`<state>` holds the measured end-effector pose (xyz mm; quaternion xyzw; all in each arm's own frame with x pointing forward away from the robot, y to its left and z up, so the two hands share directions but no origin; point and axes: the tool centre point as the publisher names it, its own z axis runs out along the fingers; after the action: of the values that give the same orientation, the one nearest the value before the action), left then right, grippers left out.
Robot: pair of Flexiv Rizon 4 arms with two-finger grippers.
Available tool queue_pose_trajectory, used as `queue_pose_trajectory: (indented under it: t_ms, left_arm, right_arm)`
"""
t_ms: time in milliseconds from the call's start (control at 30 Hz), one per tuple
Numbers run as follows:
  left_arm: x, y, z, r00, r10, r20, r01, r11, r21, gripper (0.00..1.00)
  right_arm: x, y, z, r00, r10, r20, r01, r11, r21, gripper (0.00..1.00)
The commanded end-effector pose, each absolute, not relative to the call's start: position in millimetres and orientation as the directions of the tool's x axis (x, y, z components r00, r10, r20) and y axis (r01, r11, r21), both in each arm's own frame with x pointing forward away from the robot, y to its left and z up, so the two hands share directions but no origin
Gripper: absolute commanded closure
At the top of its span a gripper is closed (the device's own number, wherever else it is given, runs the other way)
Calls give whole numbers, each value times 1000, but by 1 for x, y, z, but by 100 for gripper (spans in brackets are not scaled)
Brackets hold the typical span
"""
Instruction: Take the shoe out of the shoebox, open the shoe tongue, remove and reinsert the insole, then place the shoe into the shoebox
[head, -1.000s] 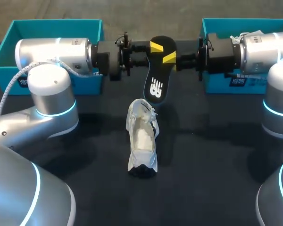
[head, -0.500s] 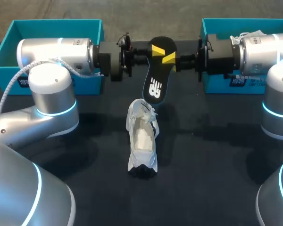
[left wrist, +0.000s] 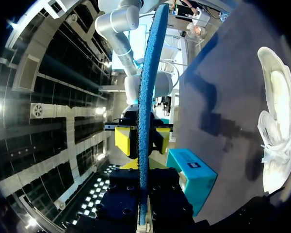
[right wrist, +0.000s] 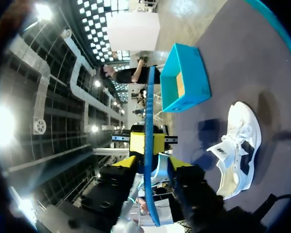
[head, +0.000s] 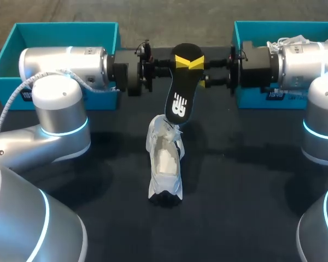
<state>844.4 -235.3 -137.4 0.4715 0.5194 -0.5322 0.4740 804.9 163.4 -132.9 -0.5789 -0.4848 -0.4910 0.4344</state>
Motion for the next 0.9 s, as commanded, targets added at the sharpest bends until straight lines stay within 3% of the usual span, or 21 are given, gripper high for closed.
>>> queue_pose_trajectory:
  t_ms: [33,467,900]
  left_arm:
    - [843,-230,-139,-113,-13,-994,994,-9,-113,100]
    - [846,-220,-138,-145,-29,-989,989,30,-145,100]
    - [846,-220,-138,-145,-29,-989,989,30,-145,100]
  right_arm:
    - [795,149,-141,48,153,987,984,-180,-20,0]
    - [779,105,-156,80,230,970,968,-251,-20,0]
    - [778,103,-156,69,239,969,969,-247,-8,0]
